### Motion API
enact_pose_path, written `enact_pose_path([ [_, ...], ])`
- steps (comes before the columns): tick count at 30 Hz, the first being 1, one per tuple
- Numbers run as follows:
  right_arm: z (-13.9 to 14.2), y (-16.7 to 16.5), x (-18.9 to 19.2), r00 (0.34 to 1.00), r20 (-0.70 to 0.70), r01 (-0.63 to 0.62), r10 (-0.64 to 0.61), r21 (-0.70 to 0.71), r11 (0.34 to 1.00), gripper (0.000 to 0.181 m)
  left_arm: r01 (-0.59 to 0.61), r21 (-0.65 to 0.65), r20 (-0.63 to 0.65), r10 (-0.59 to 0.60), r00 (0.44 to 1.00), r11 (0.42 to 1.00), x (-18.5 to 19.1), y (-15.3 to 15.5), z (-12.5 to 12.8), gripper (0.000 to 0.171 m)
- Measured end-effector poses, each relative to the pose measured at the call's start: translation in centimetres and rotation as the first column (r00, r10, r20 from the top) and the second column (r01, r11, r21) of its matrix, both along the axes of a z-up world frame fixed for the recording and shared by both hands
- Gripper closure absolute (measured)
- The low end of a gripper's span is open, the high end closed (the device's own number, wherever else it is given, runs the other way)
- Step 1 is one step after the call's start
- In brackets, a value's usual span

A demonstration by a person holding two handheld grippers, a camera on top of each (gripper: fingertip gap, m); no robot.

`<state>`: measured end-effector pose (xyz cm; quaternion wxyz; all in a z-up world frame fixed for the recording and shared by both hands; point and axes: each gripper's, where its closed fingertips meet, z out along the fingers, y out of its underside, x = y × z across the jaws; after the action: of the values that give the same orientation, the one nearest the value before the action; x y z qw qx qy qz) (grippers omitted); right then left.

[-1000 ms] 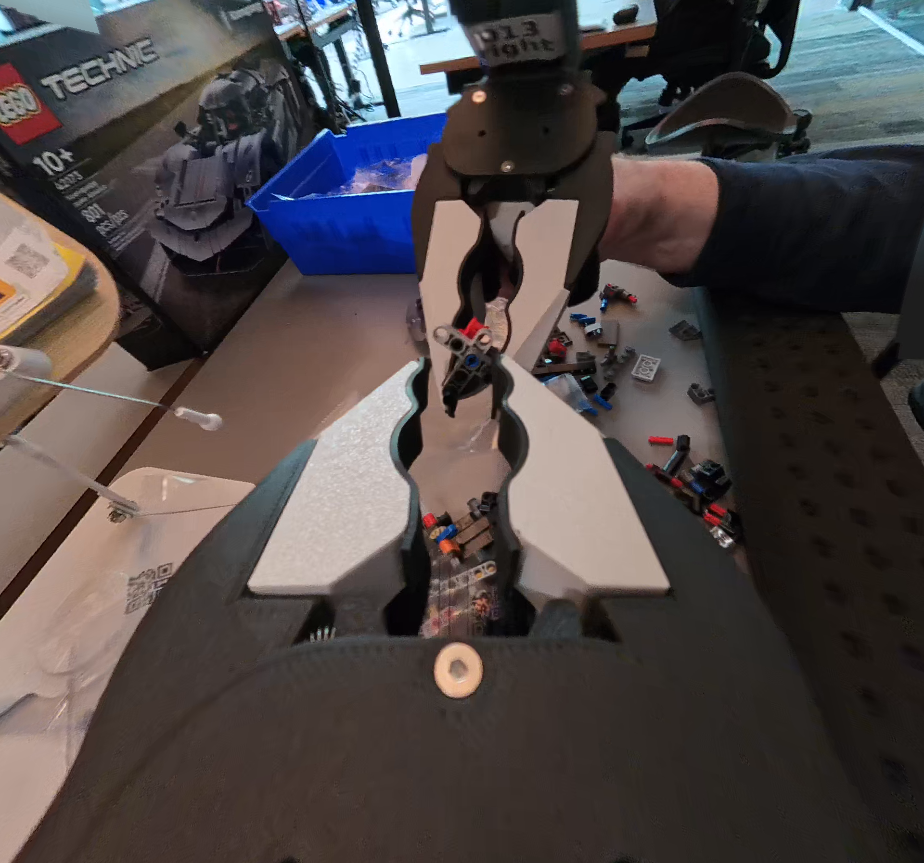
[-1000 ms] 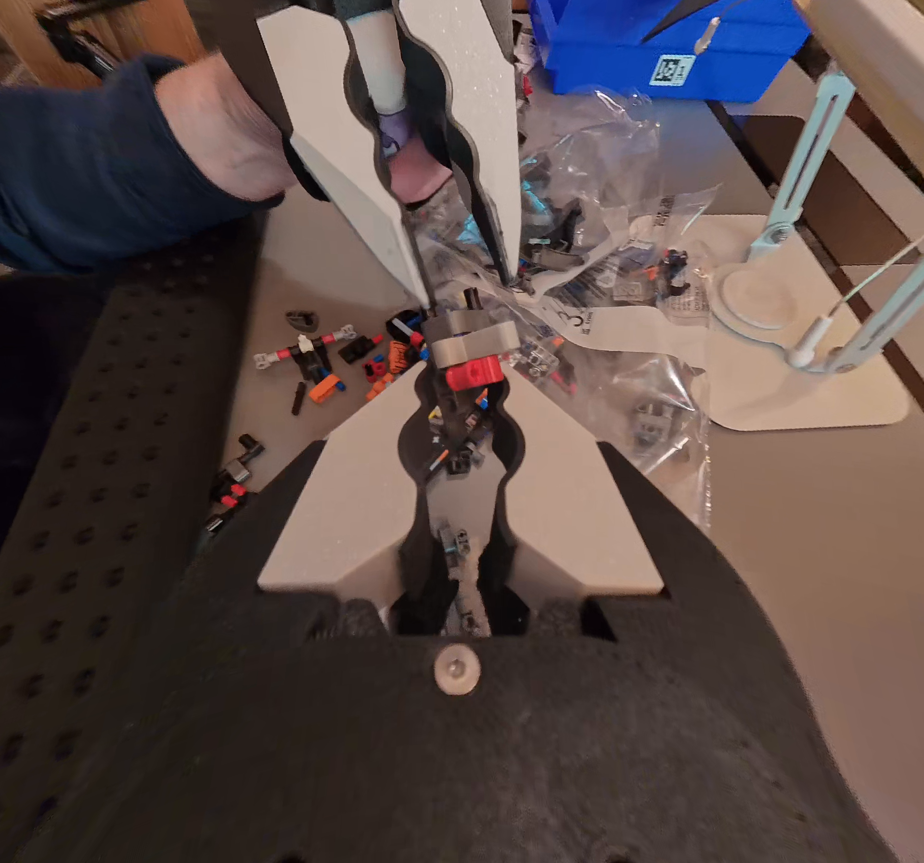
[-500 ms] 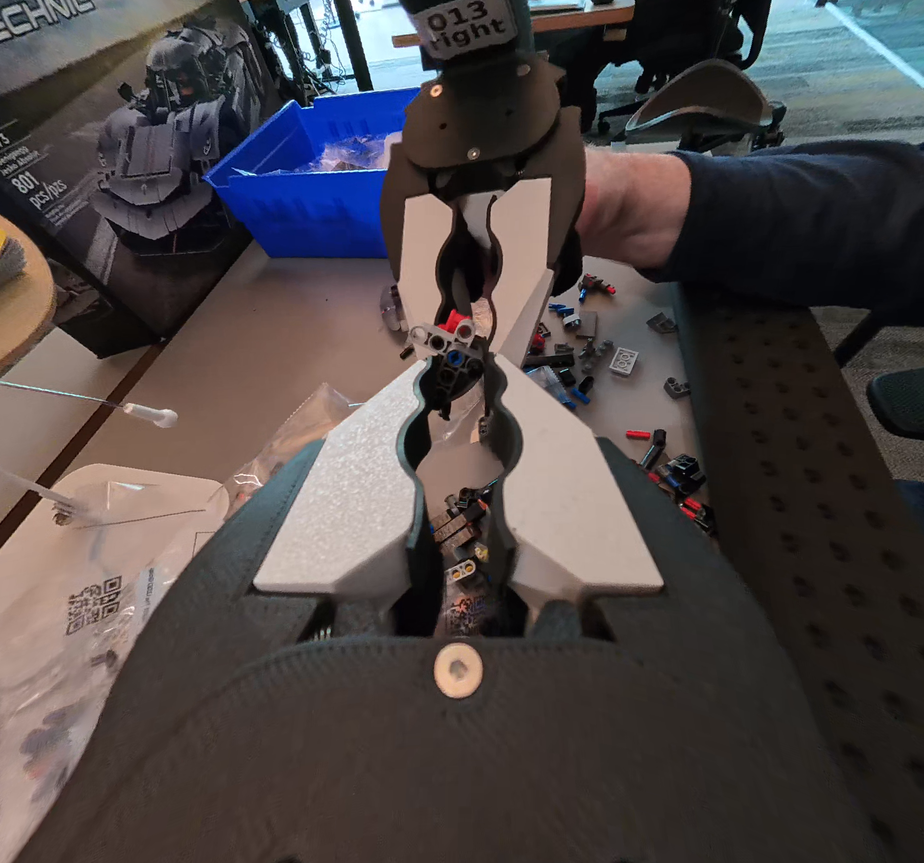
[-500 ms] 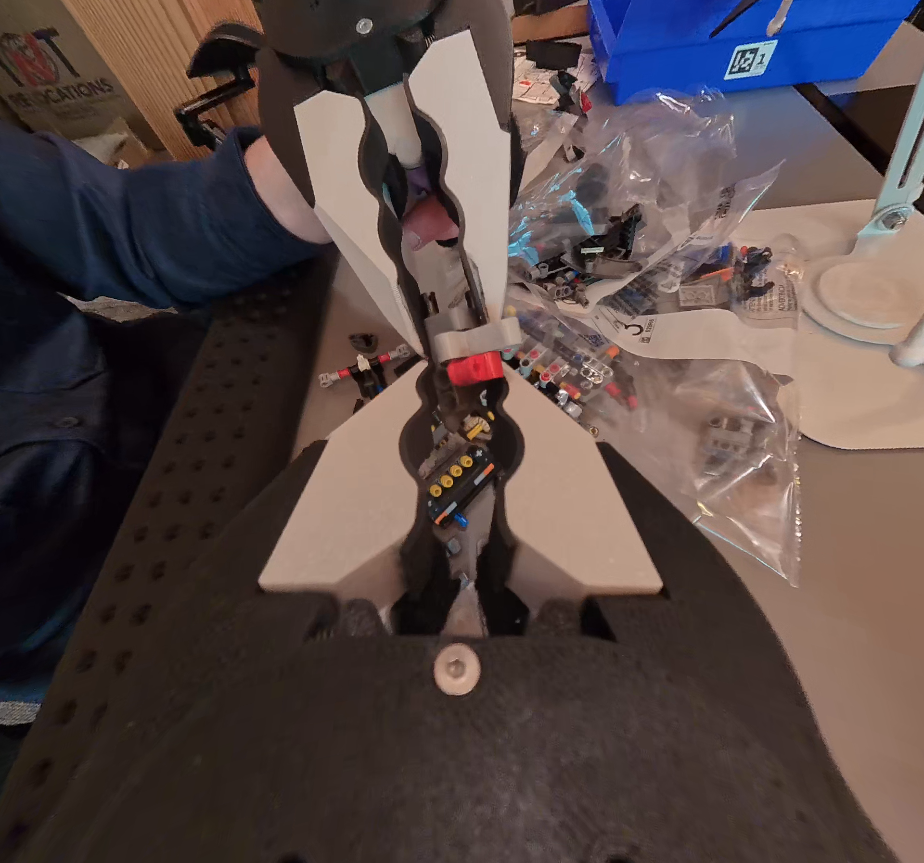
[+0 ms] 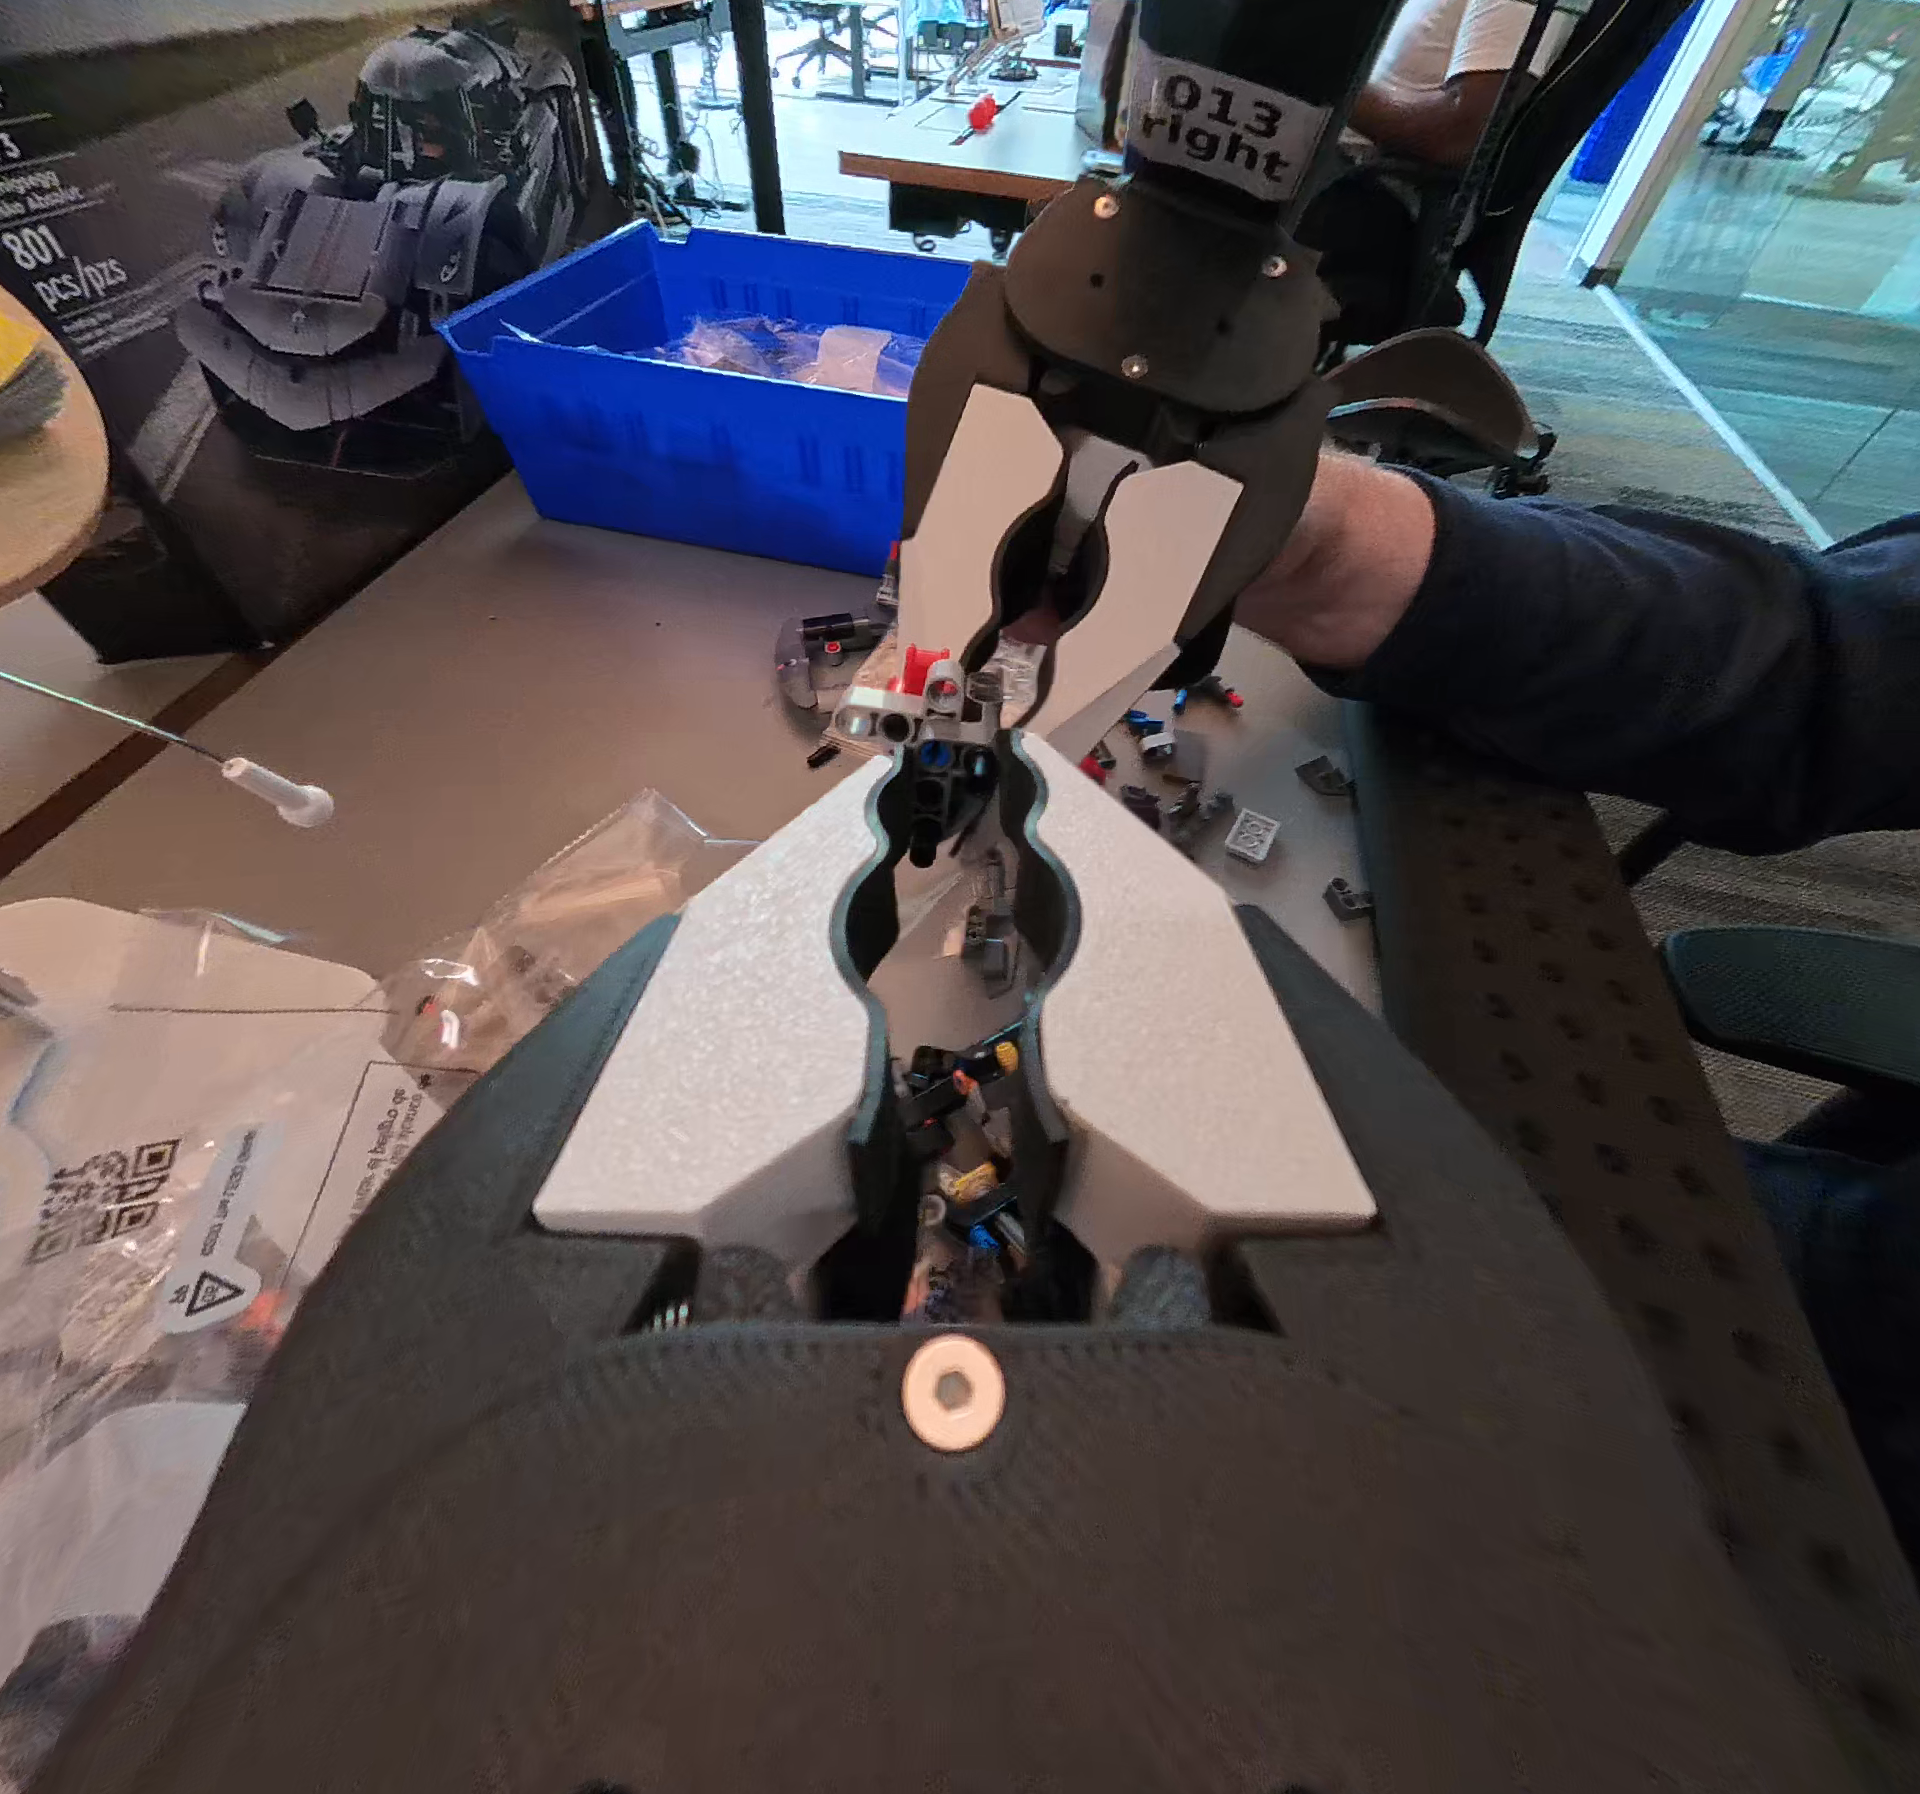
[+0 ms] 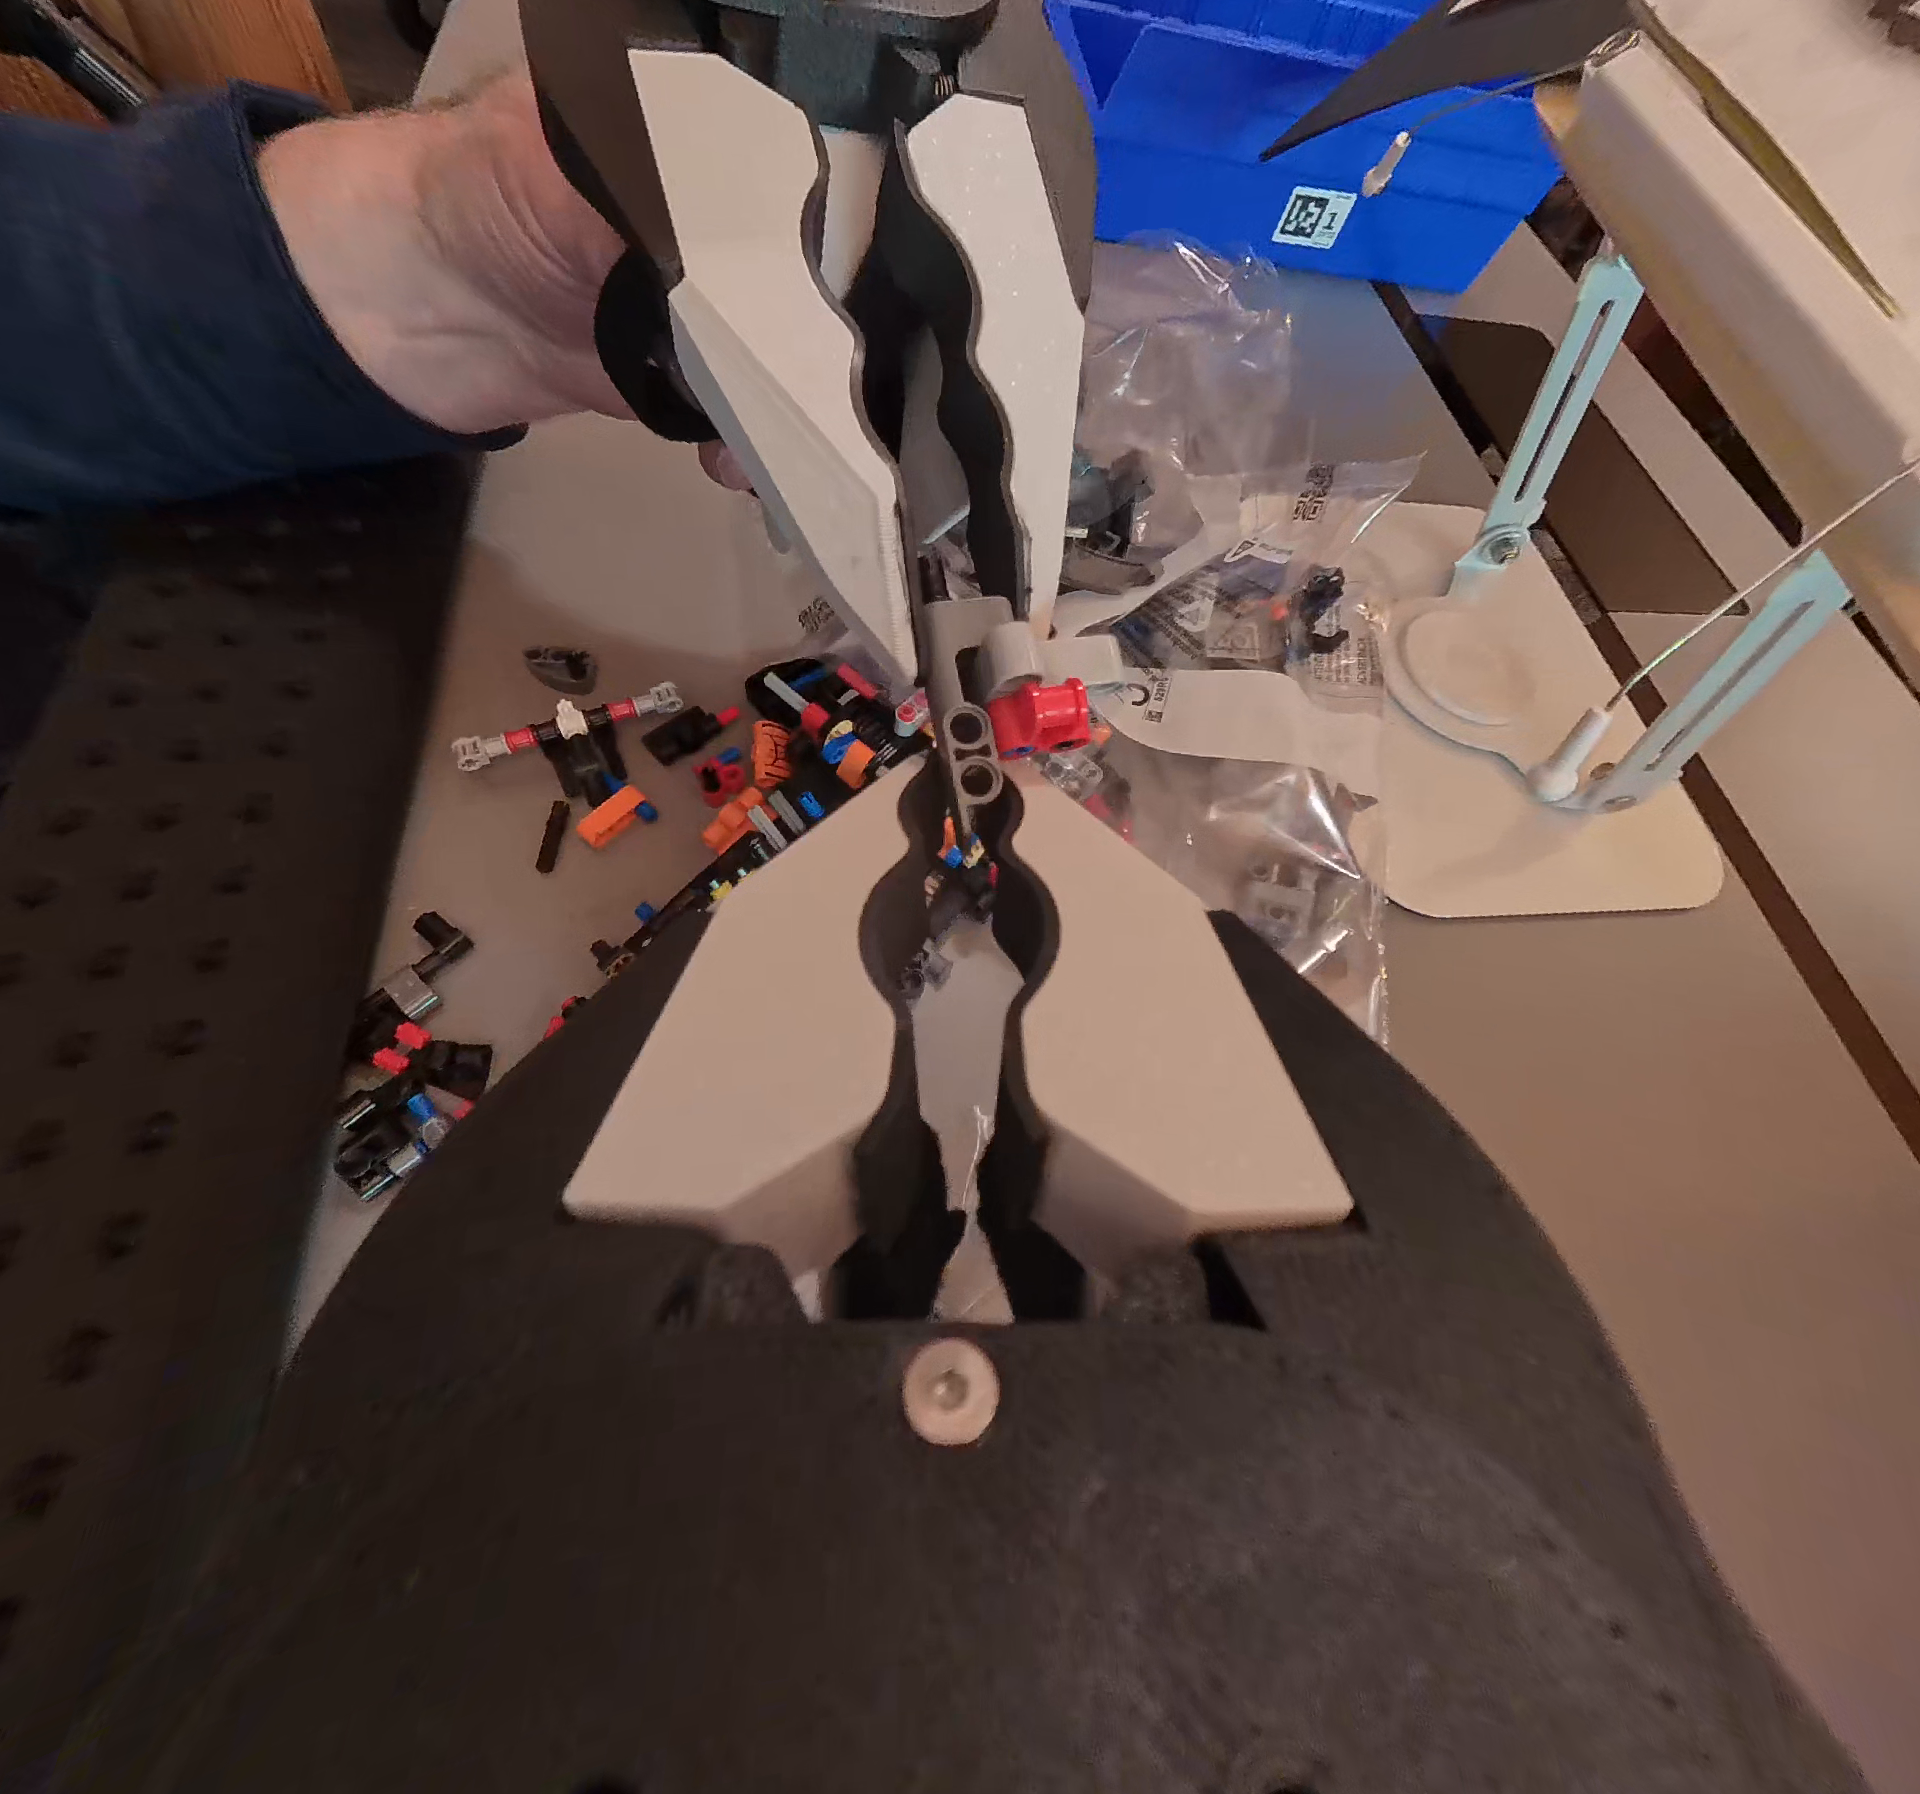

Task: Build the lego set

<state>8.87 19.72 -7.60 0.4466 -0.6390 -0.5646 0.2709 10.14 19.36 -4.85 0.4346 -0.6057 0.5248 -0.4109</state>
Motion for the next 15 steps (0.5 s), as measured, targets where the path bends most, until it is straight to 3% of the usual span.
enact_pose_path([
  [15, 1.3, 0.5, 1.0, 0.999, -0.039, 0.034, -0.032, 0.067, 0.997, 0.17, -0.041, 0.076, -0.032, 0.044, 0.999, 0.996, -0.4, 0.8, -0.4, 0.158],
])
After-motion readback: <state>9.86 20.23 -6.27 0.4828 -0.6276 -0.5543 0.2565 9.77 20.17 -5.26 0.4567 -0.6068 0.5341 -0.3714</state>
